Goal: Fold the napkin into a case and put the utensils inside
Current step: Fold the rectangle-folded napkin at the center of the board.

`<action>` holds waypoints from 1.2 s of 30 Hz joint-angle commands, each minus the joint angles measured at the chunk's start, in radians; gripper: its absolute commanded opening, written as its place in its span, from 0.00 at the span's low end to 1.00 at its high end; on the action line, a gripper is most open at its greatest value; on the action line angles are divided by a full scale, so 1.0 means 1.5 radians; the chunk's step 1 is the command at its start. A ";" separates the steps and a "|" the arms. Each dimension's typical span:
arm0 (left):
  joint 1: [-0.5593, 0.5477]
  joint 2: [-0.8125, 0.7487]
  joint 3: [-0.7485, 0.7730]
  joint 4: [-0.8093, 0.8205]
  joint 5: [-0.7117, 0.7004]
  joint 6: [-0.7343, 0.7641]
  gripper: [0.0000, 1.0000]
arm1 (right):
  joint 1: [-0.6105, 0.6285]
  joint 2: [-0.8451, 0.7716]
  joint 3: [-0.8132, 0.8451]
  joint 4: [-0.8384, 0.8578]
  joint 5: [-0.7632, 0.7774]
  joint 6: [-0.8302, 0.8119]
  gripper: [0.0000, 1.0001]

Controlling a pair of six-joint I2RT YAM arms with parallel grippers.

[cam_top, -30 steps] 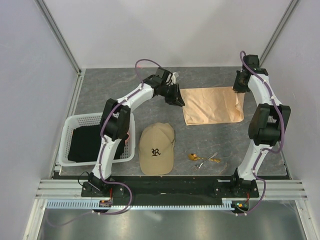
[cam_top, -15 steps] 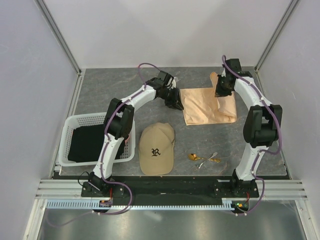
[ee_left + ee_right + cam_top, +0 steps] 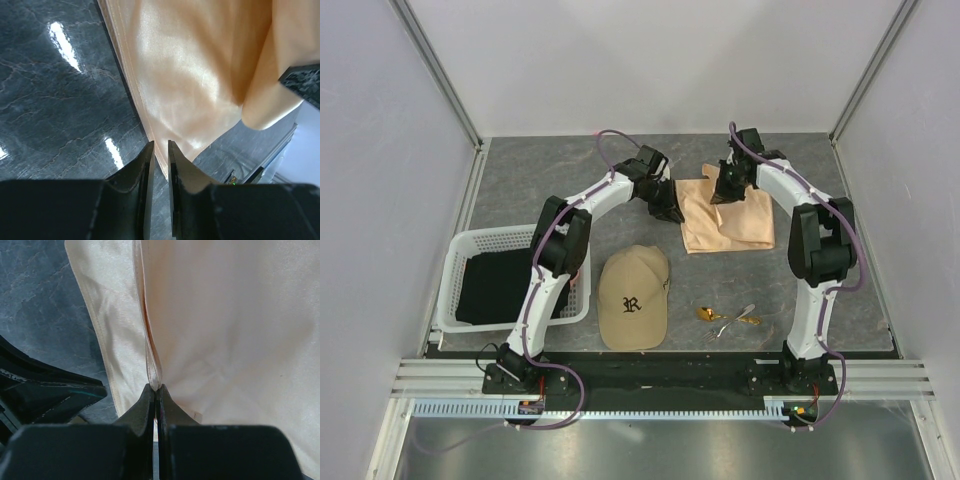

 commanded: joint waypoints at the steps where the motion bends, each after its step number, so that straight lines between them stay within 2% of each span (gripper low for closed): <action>1: -0.001 0.009 0.020 -0.001 -0.021 -0.014 0.23 | 0.021 -0.005 -0.005 0.031 -0.028 0.041 0.00; 7: 0.008 -0.012 0.025 -0.009 0.001 -0.013 0.21 | 0.027 -0.035 -0.019 0.024 -0.028 0.033 0.00; 11: 0.022 -0.033 0.070 -0.004 -0.003 -0.024 0.21 | 0.027 -0.034 -0.024 0.017 -0.045 0.029 0.00; 19: 0.050 0.079 0.181 0.000 0.041 -0.089 0.17 | 0.028 -0.042 -0.029 0.008 -0.065 0.028 0.00; 28: 0.047 0.128 0.198 0.025 0.030 -0.101 0.17 | 0.042 -0.058 -0.038 -0.004 -0.086 0.026 0.00; 36: 0.044 0.120 0.196 0.033 0.019 -0.101 0.16 | 0.059 -0.053 -0.059 -0.005 -0.095 0.036 0.00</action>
